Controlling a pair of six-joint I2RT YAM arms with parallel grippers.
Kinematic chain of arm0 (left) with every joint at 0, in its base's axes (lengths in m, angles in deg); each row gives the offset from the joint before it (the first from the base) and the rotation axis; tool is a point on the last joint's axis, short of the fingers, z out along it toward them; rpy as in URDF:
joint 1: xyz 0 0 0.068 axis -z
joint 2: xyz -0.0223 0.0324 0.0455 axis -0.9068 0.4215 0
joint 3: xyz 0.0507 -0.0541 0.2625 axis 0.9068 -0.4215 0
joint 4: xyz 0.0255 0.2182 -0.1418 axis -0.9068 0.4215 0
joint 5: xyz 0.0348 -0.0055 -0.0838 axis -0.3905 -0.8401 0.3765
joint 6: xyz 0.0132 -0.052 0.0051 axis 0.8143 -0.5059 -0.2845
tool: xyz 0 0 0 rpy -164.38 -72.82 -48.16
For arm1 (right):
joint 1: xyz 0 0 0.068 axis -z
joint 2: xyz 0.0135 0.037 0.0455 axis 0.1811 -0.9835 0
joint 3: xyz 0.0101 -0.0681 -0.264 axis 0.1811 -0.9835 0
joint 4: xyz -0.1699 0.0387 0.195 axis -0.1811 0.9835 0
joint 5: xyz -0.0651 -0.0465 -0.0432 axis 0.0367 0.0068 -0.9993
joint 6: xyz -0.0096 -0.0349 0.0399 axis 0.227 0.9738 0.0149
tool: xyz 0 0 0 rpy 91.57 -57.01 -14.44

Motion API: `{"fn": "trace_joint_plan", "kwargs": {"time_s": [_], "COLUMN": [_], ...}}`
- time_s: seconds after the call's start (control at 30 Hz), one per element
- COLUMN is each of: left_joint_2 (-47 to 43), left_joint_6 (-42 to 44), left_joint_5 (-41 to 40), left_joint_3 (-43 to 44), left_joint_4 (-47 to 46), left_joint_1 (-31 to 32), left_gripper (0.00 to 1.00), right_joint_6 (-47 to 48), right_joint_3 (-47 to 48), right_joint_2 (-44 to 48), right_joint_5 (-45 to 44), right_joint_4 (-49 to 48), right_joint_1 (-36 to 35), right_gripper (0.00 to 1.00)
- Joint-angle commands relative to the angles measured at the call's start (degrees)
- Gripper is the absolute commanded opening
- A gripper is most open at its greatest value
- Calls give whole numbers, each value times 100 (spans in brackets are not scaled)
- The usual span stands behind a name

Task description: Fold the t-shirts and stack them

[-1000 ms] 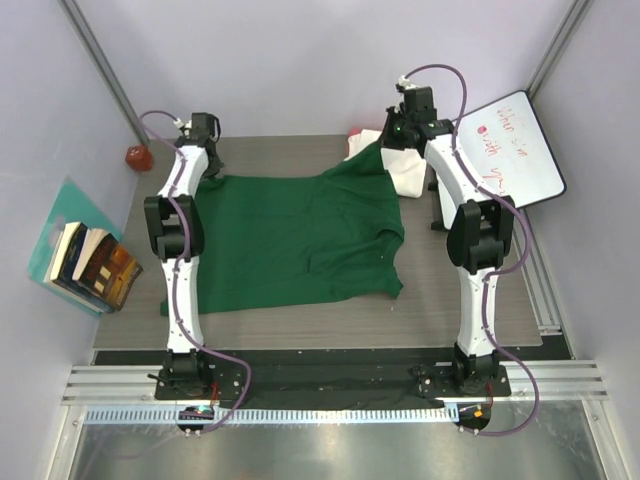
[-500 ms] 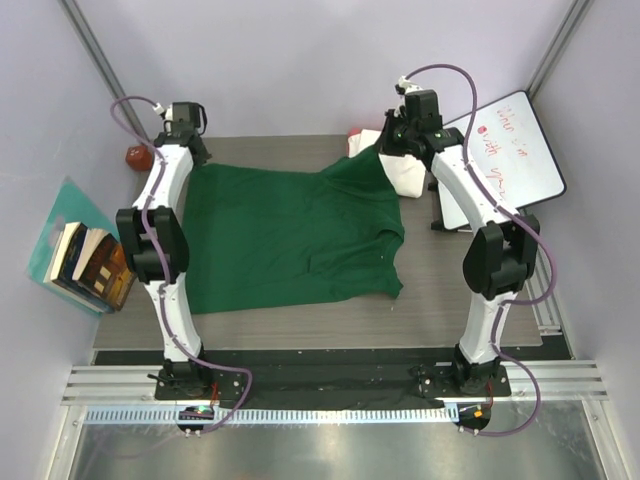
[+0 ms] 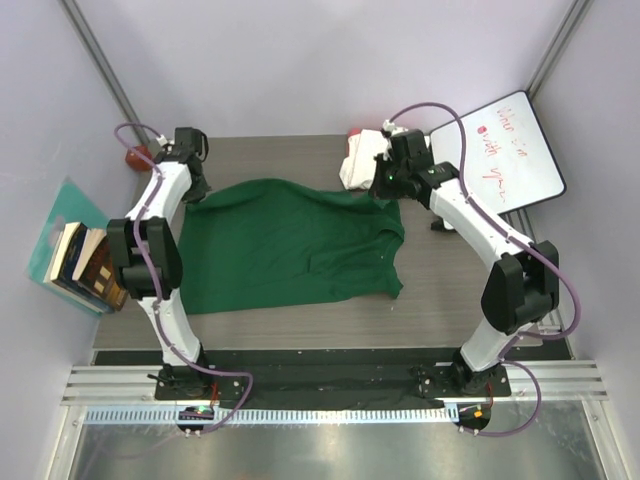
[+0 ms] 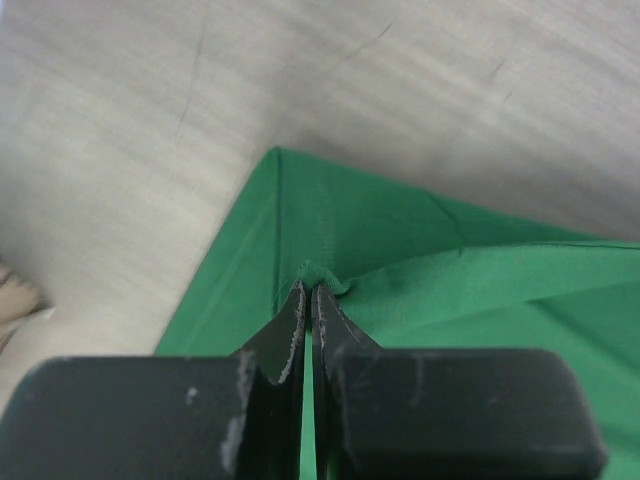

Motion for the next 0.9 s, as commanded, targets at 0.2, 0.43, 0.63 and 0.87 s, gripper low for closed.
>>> {"fn": "trace_joint_plan", "kwargs": {"time_s": [0.2,0.43,0.63,0.87], "left_joint_2": [-1032,-408,-785,-1198], "left_joint_6": [-62,-202,-115,61], "left_joint_5": [-947,-772,-754,-1070], "left_joint_3": [-757,-327,-958,-1354], "left_joint_4": [109,829,620,488], "left_joint_1": [5,14,14,14], "left_gripper": [0,0,0,0], "right_joint_6": [-209,-332,-350,-447], "right_joint_3": [-1460,-1663,-1689,-1619], "right_joint_2": [987,1013,1312,1725], "right_joint_5": [-223,-171,-267,-215], "right_joint_4": [-196,-134,-56,-29], "right_joint_1": [1,-8,1,27], "right_gripper": [1,1,1,1]}}
